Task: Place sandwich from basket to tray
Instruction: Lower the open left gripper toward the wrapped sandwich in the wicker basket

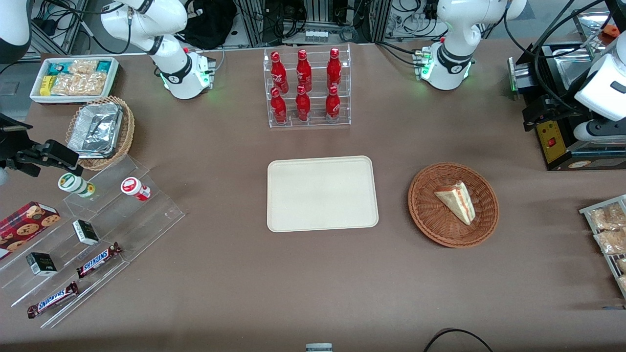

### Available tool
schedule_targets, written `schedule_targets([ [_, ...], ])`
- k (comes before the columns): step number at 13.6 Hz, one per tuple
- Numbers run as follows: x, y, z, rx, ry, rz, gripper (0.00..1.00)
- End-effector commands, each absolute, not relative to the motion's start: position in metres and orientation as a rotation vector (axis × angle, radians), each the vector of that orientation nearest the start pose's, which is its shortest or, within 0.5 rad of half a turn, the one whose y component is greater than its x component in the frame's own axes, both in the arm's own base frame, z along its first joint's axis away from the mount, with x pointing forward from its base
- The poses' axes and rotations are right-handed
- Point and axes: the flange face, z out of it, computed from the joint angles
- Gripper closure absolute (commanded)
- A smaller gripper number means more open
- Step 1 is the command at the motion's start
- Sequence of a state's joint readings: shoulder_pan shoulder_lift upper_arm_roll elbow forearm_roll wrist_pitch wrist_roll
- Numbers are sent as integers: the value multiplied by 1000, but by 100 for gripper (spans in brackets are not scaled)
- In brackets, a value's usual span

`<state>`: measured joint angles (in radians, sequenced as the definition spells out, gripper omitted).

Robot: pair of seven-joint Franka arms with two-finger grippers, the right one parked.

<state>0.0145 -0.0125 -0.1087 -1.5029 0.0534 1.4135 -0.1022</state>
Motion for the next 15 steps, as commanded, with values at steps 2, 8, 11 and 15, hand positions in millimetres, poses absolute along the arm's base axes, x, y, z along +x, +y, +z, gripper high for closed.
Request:
schedule_targets([
  [2,535,-40,653,-3074,-23,100,0],
  [8,561,-40,554,-3065,-25,193,0],
  [11,562,-44,500,-3066,-162,129,0],
  [15,549,-47,442,-3024,-529,72,0],
])
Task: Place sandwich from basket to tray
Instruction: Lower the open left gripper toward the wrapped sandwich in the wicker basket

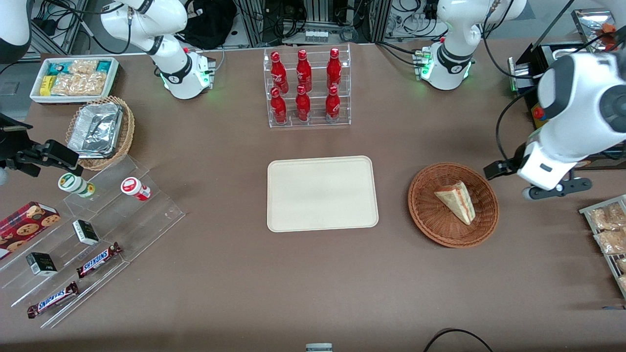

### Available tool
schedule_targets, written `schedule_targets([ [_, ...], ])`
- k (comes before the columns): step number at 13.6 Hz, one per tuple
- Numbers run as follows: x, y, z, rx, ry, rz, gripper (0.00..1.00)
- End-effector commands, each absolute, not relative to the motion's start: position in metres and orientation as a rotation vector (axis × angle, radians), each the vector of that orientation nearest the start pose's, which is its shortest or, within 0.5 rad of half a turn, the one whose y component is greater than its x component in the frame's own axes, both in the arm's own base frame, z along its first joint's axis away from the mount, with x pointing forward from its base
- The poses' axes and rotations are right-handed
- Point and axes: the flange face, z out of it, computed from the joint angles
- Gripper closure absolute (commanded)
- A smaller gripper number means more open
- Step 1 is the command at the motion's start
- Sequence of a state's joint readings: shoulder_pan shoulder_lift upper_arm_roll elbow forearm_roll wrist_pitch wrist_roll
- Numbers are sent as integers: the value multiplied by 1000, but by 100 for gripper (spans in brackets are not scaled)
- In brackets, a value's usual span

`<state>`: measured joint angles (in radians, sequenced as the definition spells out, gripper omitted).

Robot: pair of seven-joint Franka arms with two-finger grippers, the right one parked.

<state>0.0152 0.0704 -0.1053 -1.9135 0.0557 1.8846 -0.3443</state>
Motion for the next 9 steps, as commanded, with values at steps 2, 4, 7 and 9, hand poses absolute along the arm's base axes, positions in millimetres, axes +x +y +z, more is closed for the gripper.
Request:
schedule_targets([
  [2,550,-50,428,-2966,-818,31,0],
  [4,545,-57,407,-2918,-1005,-5,0],
  [7,529,-74,358,-2909,-1144,-78,0],
  [9,527,-90,338,-2911,-1138,-54,0],
])
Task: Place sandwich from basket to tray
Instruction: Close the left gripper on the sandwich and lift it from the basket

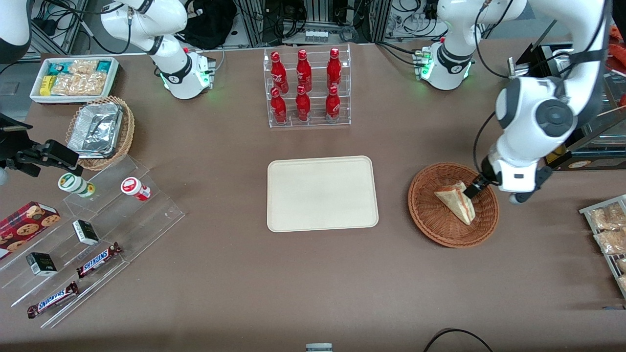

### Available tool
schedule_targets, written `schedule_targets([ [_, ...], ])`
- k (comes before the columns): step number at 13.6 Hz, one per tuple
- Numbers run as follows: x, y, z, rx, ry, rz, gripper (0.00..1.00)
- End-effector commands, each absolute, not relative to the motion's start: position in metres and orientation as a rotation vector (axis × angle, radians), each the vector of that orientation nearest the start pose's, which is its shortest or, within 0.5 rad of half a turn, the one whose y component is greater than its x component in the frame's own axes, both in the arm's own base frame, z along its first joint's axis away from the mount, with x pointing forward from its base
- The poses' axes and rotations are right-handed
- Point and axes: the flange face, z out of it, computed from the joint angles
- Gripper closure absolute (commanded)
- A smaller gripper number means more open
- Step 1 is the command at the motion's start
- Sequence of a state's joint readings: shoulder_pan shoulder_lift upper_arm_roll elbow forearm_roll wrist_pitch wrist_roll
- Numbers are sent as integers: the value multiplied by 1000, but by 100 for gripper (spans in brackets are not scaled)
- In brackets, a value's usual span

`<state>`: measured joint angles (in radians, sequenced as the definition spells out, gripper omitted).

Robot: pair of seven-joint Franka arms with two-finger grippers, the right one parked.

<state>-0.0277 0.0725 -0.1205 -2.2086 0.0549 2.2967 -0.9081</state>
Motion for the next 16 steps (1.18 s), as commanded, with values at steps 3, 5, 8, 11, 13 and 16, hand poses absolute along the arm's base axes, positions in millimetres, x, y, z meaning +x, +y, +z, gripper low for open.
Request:
schedule_targets([
  [3,526,-98,314,-2903,-1113,5,0],
  [5,527,-98,299,-2901,-1113,26,0],
  [8,528,-93,284,-2889,-1125,55,0],
  [11,531,-90,268,-2887,-1131,67,0],
  [13,532,-90,259,-2880,-1135,87,12],
  [16,536,-89,255,-2883,-1125,92,75],
])
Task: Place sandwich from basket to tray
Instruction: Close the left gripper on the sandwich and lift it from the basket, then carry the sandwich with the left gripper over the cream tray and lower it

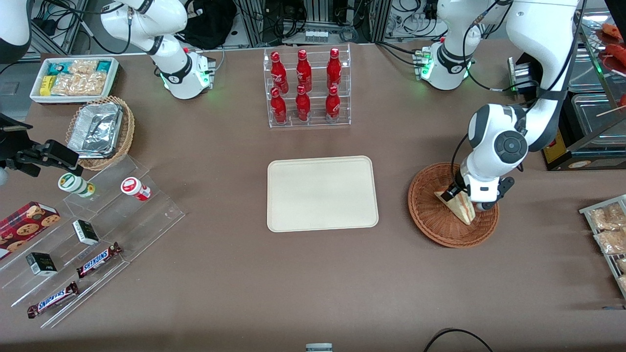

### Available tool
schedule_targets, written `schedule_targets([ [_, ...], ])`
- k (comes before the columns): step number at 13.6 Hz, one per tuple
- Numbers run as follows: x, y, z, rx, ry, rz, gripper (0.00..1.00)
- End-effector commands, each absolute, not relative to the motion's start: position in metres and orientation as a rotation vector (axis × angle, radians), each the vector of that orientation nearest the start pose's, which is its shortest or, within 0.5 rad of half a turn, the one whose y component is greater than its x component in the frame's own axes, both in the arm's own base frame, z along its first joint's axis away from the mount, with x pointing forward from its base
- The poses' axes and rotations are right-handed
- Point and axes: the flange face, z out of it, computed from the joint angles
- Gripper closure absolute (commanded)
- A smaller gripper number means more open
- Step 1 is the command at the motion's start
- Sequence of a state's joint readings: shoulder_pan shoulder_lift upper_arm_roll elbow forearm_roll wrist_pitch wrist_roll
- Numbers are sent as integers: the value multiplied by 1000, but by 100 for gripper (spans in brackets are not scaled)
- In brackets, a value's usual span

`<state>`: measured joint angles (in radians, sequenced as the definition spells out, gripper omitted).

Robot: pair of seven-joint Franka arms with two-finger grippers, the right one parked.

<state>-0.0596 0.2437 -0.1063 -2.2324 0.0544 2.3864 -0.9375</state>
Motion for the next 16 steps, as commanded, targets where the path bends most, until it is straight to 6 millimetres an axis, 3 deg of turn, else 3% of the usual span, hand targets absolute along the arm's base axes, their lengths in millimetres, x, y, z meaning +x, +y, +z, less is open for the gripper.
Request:
schedule_targets([
  [1,537,-89,255,-2885,-1121,92,85],
  [4,552,-90,284,-2884,-1123,70,88],
  [8,582,-102,363,-2852,-1086,120,90],
  [10,590,-142,400,-2885,-998,101,90],
  [12,589,-197,415,-2932,-886,77,91],
  [14,575,-247,407,-2969,-749,82,91],
  [16,562,-307,385,-2994,-601,102,91],
])
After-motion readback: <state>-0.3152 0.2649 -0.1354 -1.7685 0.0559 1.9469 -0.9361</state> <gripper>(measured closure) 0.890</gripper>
